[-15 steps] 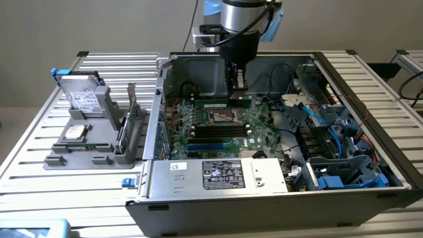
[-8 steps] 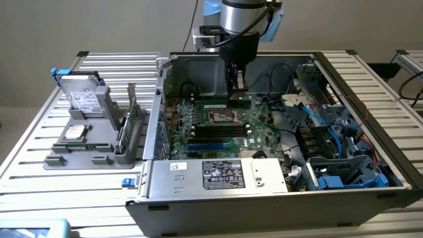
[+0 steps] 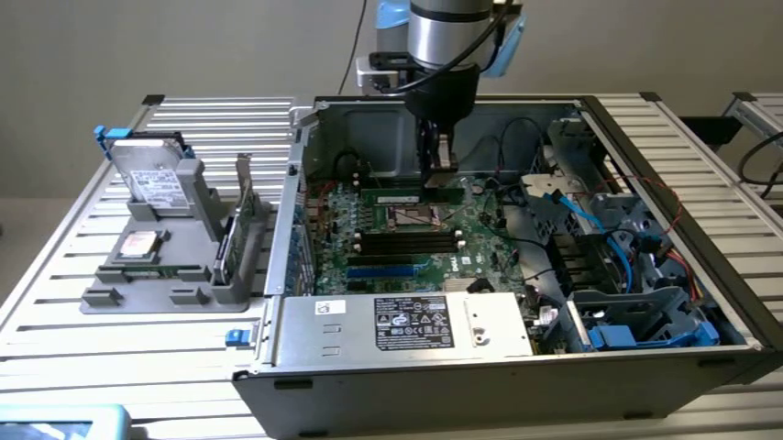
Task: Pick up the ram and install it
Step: 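Insert the ram into the slot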
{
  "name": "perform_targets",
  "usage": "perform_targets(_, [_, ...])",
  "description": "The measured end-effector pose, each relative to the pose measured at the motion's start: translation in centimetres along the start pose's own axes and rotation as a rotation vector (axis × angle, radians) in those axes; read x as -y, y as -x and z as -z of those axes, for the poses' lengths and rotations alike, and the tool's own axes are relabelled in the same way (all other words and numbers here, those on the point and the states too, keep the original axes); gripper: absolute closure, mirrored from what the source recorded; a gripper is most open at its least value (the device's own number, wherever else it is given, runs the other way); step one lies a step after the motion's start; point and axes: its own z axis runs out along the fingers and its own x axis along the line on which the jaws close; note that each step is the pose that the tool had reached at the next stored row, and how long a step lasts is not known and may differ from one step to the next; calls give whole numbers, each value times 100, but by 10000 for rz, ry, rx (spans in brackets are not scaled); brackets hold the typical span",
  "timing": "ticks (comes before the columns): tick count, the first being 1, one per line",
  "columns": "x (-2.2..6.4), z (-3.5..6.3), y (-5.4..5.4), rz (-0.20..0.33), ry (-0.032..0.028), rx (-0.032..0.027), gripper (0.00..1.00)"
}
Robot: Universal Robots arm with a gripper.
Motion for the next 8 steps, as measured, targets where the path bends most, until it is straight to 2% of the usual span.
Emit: perform_targets(8, [0,-41,3,0,1,-25,87])
